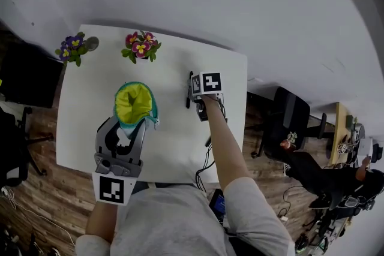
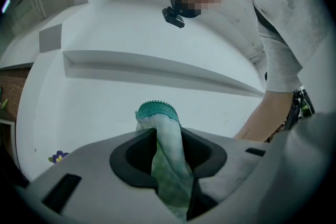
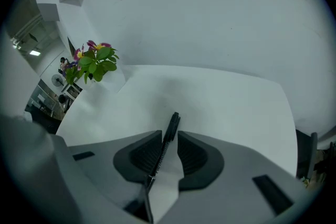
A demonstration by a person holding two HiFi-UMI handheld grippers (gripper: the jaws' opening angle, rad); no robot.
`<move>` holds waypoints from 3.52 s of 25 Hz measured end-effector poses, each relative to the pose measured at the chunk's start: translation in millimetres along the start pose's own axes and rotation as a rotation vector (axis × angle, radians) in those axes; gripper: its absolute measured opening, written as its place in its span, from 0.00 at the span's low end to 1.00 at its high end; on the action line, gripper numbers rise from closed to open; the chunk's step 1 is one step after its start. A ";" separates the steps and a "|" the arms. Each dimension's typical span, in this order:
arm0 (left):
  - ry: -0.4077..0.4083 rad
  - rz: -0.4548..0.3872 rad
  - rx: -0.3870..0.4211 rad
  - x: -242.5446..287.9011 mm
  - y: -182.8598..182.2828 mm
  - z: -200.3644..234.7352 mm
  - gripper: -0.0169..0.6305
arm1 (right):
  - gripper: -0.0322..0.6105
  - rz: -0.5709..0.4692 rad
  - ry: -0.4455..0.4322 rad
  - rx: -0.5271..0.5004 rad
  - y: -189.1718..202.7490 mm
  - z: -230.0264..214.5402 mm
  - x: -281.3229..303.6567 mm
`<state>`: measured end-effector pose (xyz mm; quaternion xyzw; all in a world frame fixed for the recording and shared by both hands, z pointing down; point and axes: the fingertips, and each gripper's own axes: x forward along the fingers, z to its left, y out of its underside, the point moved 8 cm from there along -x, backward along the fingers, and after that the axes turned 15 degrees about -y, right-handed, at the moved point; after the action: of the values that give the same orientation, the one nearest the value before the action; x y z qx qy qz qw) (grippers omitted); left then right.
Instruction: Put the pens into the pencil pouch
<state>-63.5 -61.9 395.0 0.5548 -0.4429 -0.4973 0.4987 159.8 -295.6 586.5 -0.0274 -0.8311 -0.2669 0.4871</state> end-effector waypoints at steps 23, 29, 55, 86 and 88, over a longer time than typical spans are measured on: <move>0.084 0.041 -0.019 11.2 1.7 19.6 0.25 | 0.16 -0.409 -0.122 -0.039 -4.3 60.8 -67.8; 0.142 0.035 -0.026 15.6 -1.9 12.5 0.25 | 0.16 -0.649 -0.208 -0.133 -4.3 102.8 -124.8; 0.292 -0.006 -0.067 11.2 -10.7 -4.5 0.25 | 0.16 -1.276 -0.514 -0.470 -6.2 251.5 -259.6; 0.266 -0.065 -0.106 1.0 -25.7 -1.3 0.25 | 0.16 -1.179 -0.518 -0.624 -2.6 277.4 -228.3; 0.263 -0.070 -0.103 1.1 -27.1 -0.7 0.25 | 0.16 -1.150 -0.508 -0.645 -1.4 278.6 -223.2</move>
<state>-62.8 -59.9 367.9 0.6040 -0.3281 -0.4593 0.5626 54.8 -117.9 295.3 0.2118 -0.6813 -0.7001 0.0272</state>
